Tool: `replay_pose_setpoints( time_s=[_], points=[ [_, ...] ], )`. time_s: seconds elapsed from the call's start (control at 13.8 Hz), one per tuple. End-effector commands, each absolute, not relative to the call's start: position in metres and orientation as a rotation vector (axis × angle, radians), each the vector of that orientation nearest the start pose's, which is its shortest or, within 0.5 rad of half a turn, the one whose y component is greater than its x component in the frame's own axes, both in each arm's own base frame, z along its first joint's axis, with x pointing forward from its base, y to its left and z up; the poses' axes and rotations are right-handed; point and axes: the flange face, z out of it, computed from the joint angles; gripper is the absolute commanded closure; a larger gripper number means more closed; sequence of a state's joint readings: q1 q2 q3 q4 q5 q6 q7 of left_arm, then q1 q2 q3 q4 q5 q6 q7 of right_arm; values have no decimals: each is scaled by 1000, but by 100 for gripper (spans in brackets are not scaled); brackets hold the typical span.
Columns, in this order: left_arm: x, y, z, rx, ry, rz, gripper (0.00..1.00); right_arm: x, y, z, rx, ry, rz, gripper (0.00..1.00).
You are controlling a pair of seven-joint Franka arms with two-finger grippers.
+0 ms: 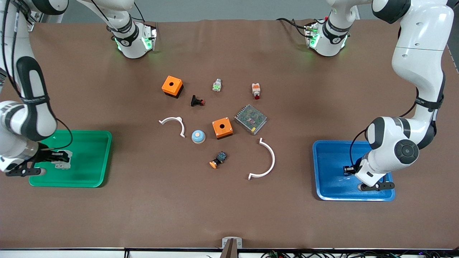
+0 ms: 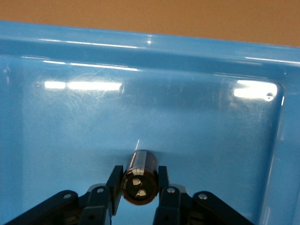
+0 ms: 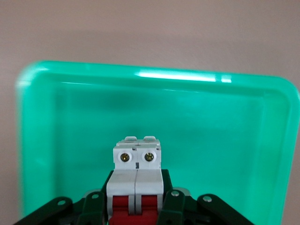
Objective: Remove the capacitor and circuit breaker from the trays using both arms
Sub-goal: 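Lower both grippers and close them on the breaker and capacitor, then carry the breaker and capacitor out of the trays toward the table middle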
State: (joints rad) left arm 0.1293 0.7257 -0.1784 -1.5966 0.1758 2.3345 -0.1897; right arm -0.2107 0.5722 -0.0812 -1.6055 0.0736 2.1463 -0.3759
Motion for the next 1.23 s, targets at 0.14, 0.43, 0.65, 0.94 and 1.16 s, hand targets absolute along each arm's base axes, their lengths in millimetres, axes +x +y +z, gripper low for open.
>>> replay_pose_setpoints(
  time_s=[0.14,0.43,0.65,0.94,1.16],
  points=[
    [698,-19,268,-3073,-74,-60,100,674,-64,361,-3099,37,105,100],
    [680,-94,327,-3060,-218,0,100,668,57,347,-3104,66,101,100],
    [662,-168,340,-3071,-358,5,100,656,124,326,-3109,15,65,100],
    [629,-271,337,-3074,-487,8,100,642,169,279,-3111,44,-15,100],
    [612,-315,327,-3067,-588,16,100,640,189,255,-3112,65,-39,100]
  ],
)
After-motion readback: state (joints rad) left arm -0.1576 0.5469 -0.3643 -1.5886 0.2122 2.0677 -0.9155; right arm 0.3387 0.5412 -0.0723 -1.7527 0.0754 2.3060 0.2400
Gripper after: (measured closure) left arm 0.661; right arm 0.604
